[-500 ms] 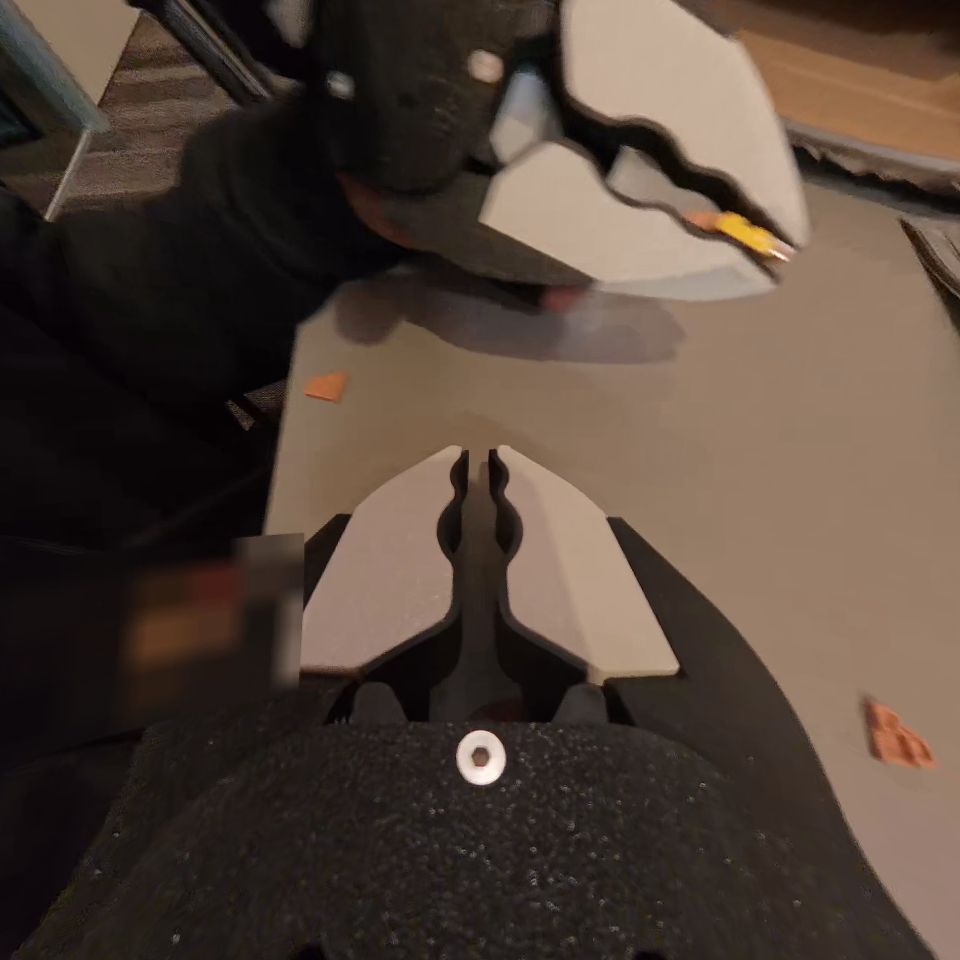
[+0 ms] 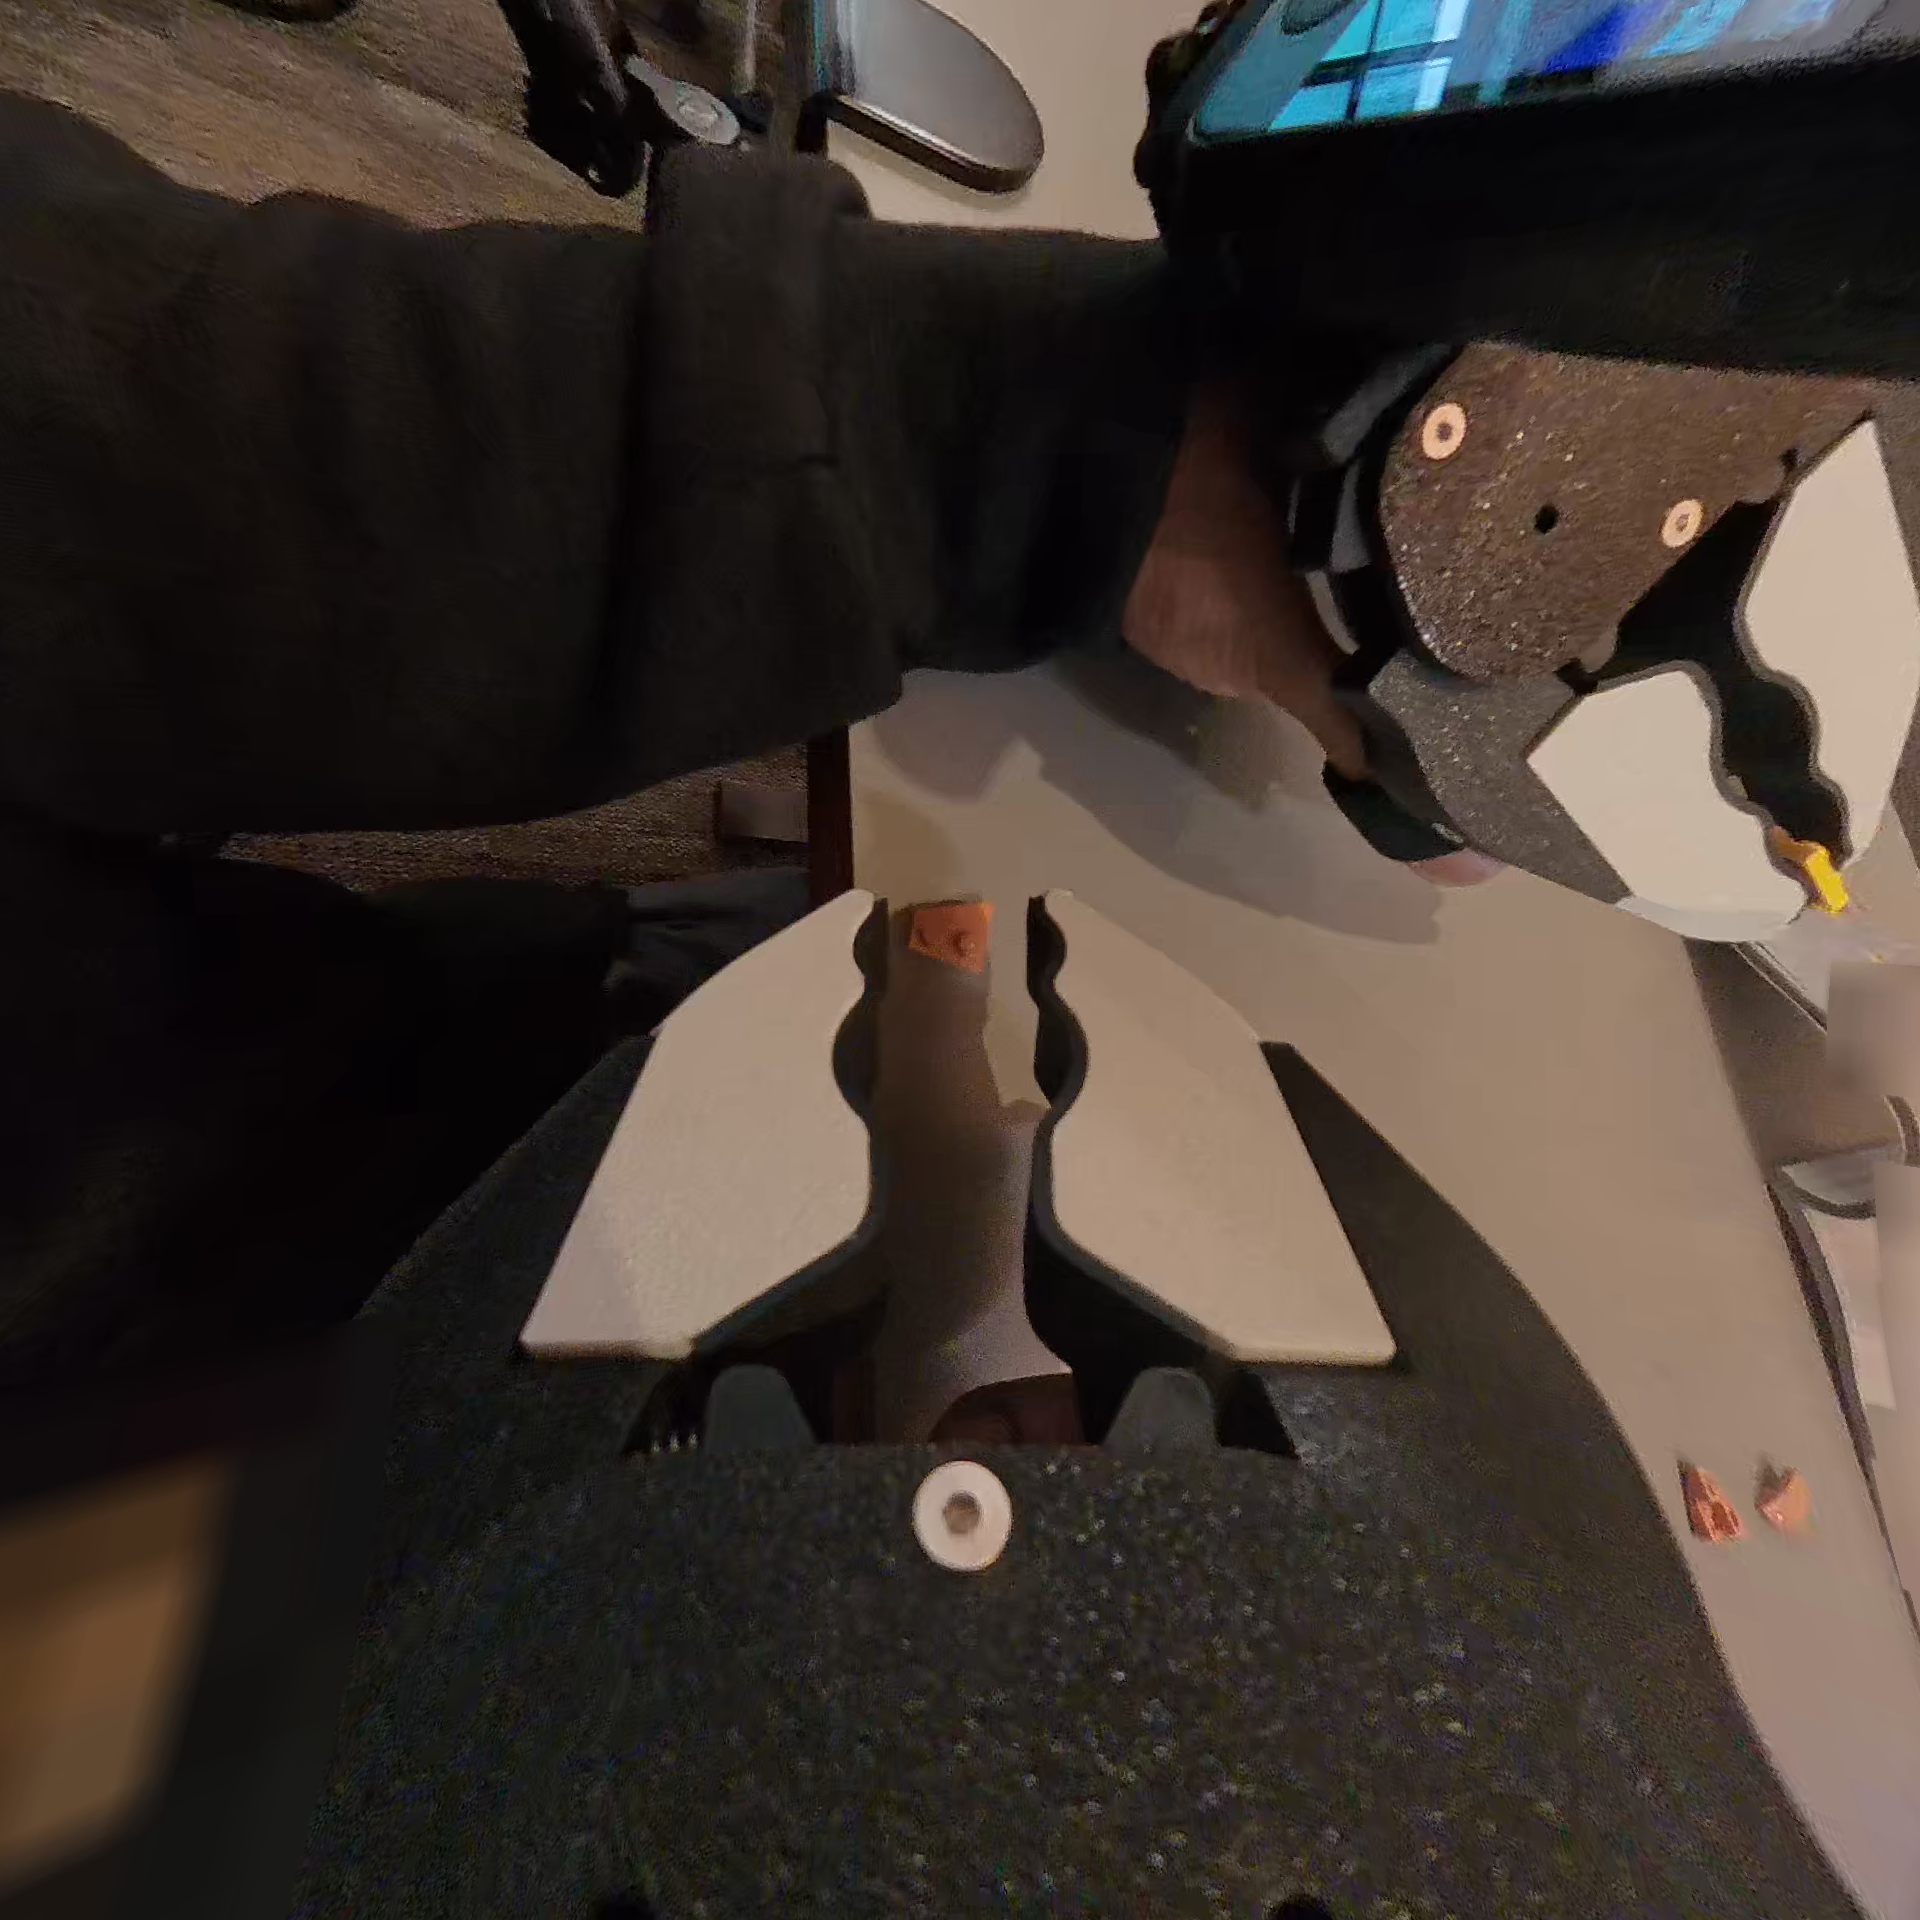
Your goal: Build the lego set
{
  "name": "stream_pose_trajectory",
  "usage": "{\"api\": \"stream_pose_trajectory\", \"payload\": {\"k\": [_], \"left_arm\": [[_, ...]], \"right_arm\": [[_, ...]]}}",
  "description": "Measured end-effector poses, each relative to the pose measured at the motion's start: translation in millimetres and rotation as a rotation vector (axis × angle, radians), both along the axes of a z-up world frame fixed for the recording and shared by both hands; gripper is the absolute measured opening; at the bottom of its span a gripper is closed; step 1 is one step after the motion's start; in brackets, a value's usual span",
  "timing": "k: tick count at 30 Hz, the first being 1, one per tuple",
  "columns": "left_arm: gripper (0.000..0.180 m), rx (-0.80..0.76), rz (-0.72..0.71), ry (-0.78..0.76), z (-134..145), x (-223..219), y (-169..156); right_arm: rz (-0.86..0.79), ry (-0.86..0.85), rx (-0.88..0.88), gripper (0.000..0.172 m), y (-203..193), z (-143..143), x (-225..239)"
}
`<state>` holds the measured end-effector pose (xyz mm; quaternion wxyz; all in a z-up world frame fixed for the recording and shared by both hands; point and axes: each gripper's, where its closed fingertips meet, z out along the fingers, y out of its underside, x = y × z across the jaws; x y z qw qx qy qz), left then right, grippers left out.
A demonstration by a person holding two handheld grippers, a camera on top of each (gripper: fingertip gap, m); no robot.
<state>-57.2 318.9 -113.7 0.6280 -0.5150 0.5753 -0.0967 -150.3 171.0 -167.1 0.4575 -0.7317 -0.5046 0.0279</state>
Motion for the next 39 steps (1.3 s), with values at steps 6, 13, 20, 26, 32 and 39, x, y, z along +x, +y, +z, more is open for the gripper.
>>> {"api": "stream_pose_trajectory", "payload": {"k": [6, 13, 20, 26, 32, 39], "left_arm": [[0.006, -0.003, 0.015, -0.007, -2.9, -8.2, -4.5], [0.006, 0.041, 0.037, 0.026, -7.6, -10.4, -5.2], [0.006, 0.035, 0.030, -0.002, -3.8, -12.1, -5.3], [0.006, 0.044, 0.025, 0.001, -4.1, -12.9, -7.1], [0.006, 0.038, 0.022, -0.019, -1.5, -14.5, -8.2], [0.006, 0.047, 0.020, -0.006, -3.1, -14.3, -10.0]], "right_arm": [[-0.074, -0.133, 0.087, 0.025, 0.5, -7.6, -5.1], [-0.149, -0.234, 0.056, 0.029, -2.9, -15.8, -3.1], [-0.153, -0.248, -0.003, 0.035, 2.0, -20.9, 0.4], [-0.107, -0.294, 0.052, 0.023, -4.6, -18.1, 0.9], [-0.083, -0.336, 0.140, 0.011, -11.6, -14.6, 4.0], [-0.075, -0.284, 0.154, 0.007, -14.4, -12.5, 7.8]]}}
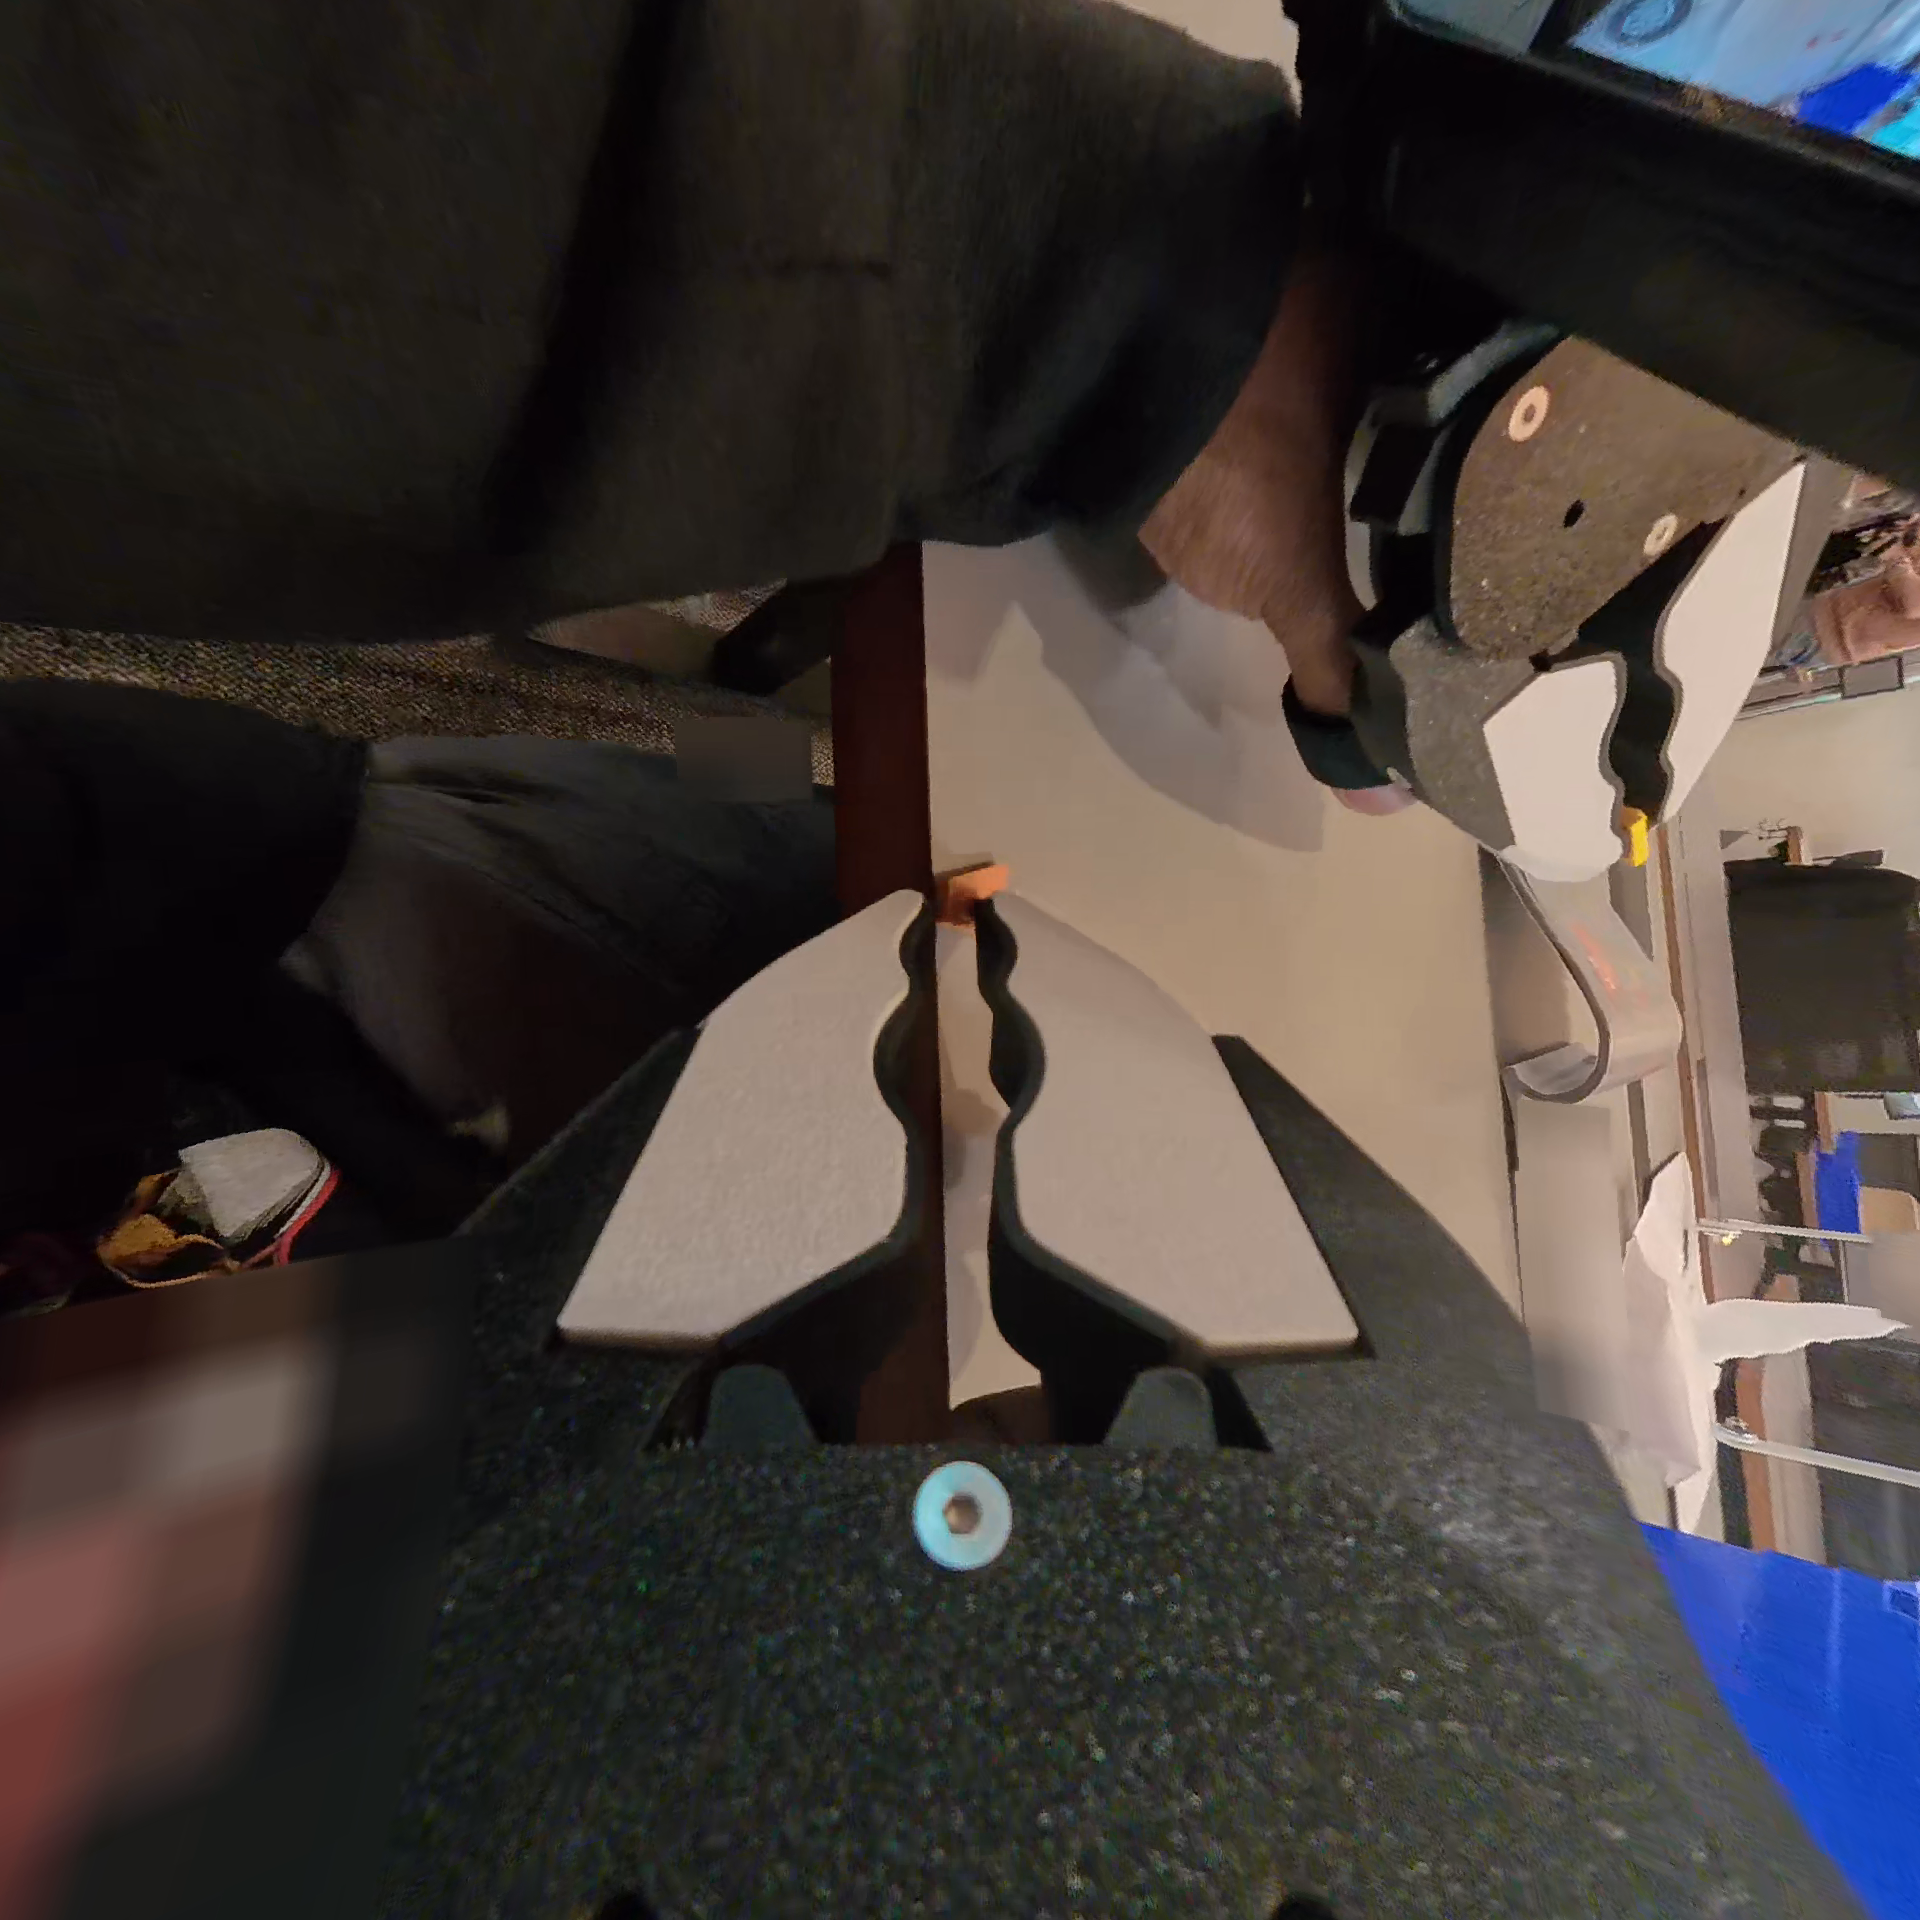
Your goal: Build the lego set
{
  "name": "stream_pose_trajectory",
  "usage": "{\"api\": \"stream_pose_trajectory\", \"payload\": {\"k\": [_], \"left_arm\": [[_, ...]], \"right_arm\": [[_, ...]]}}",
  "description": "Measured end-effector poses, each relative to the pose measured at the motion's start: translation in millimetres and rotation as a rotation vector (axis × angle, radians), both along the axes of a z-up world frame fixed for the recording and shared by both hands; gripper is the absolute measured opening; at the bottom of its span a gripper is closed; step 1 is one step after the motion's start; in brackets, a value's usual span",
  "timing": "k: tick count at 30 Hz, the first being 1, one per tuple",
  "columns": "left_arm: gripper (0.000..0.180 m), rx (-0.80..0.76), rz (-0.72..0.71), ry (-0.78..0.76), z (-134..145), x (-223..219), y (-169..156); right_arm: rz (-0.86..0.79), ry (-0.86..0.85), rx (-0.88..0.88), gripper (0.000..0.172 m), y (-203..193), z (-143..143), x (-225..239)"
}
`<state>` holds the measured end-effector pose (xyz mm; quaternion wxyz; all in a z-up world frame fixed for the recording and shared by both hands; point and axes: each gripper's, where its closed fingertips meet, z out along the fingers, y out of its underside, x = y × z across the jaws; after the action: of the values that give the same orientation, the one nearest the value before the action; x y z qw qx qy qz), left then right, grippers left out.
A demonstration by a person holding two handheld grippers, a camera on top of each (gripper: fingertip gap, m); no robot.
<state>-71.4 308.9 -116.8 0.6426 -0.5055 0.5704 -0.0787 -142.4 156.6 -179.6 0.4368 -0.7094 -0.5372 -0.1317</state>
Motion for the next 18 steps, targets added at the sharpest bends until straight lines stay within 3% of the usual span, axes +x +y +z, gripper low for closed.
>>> {"api": "stream_pose_trajectory", "payload": {"k": [6, 10, 14, 18], "left_arm": [[0.006, 0.001, 0.001, 0.005, -0.7, -0.2, -0.3], [0.006, -0.012, -0.035, -0.015, 1.7, 0.8, -5.6], [0.006, -0.057, -0.185, -0.064, 8.2, 5.4, -28.6], [0.006, -0.151, -0.420, -0.136, 19.0, 6.6, -63.9]], "right_arm": [[-0.018, 0.103, -0.021, 0.006, 2.0, 7.0, 14.1], [-0.032, 0.266, -0.082, 0.006, 6.9, 17.2, 33.2], [0.058, 0.539, -0.176, 0.006, 11.7, 41.5, 48.9], [0.292, 0.850, -0.205, 0.006, 14.1, 88.0, 73.2]]}}
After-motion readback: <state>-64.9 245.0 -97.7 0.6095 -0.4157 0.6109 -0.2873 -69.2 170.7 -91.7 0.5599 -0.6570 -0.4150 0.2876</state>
